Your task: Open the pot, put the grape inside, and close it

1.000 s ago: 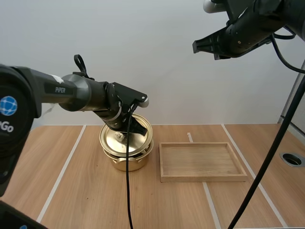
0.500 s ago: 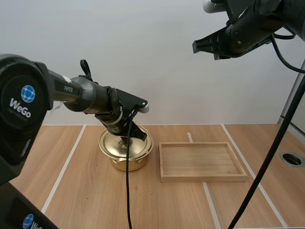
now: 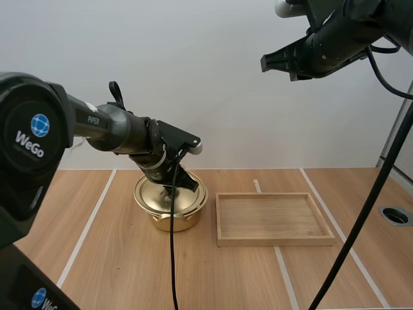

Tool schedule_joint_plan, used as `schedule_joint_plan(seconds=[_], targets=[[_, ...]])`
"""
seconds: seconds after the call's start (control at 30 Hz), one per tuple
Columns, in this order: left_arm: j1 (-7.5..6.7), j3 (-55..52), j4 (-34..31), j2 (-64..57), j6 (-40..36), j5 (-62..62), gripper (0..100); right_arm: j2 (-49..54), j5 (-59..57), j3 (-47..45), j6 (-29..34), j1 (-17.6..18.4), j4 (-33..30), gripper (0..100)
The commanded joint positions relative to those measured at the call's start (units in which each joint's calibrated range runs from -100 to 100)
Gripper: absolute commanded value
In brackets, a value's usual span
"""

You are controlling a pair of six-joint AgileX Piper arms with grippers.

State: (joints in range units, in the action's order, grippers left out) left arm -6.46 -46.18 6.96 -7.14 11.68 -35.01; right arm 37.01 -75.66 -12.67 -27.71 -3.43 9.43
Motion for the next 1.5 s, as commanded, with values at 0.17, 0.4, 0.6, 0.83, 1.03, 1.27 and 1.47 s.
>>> schedule_joint_plan(seconds=[0.17,0.4,0.6,0.83,1.03,1.27,1.47], targets=[[-0.14,0.0,1.1,1.3,0.7,0.9,0,0.9,0.5,0.5,0.2,-0.2,0.2,0],[-0.14,0.0,1.6,1.3,0.7,1.8,0,0.9,0.5,0.5,0.2,-0.2,0.2,0],[-0.14,0.0,2.4,1.3,0.8,1.8,0,0.9,0.5,0.5,0.2,-0.2,0.3,0],[-0.14,0.0,3.1,1.3,0.8,1.8,0,0.9,0.5,0.5,0.2,-0.2,0.6,0],[-0.14,0.0,3.3,1.3,0.8,1.8,0,0.9,0.5,0.5,0.2,-0.2,0.6,0],[-0.14,0.0,3.4,1.3,0.8,1.8,2,0.9,0.5,0.5,0.2,-0.2,0.6,0],[-0.14,0.0,3.4,1.3,0.8,3.1,71,0.9,0.5,0.5,0.2,-0.2,0.6,0]])
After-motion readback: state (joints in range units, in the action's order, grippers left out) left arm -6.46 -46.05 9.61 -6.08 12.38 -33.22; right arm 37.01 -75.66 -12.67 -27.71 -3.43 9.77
